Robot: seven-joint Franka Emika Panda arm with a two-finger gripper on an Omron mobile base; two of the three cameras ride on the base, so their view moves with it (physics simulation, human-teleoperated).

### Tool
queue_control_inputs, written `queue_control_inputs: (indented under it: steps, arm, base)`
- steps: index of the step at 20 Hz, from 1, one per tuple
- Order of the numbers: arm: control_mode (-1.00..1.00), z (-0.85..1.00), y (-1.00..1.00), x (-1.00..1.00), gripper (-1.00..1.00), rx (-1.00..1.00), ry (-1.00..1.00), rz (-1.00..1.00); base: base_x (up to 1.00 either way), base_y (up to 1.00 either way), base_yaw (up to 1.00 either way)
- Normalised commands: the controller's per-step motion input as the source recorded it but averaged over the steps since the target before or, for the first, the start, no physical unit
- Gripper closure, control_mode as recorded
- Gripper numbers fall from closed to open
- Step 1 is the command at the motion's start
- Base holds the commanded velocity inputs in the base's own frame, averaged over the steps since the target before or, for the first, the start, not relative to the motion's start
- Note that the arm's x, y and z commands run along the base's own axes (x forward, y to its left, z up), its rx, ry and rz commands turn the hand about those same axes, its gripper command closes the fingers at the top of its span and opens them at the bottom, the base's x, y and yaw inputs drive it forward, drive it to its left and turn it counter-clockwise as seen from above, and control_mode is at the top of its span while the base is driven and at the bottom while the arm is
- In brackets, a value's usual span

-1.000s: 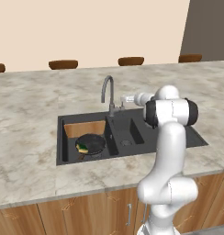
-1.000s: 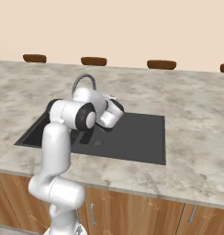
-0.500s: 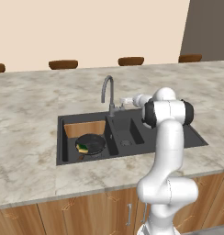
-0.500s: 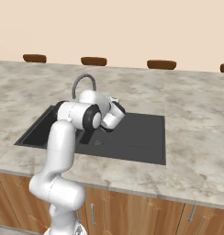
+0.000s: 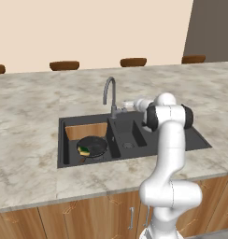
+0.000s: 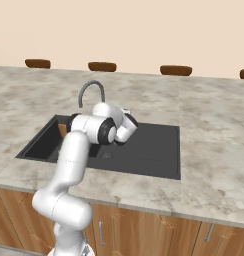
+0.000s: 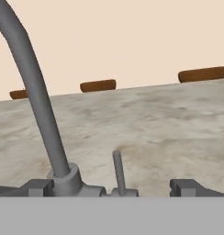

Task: Pick the pan and sponge and place them into the sink. Then turn on the water.

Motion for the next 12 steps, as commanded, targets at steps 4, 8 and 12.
queue_control_inputs:
  steps: [4,8,12]
  arm:
    - [-1.0,-0.2,0.0,0.32,-1.0,0.0,0.0,0.02]
    - [-1.0,-0.2,-0.03,0.32,-1.0,0.0,0.0,0.02]
    - [-1.0,-0.17,-0.03,0.33,-1.0,0.0,0.0,0.01]
  base:
    - [0.0,0.0,0.0]
    - [0.0,0.0,0.0]
    - [0.0,0.0,0.0]
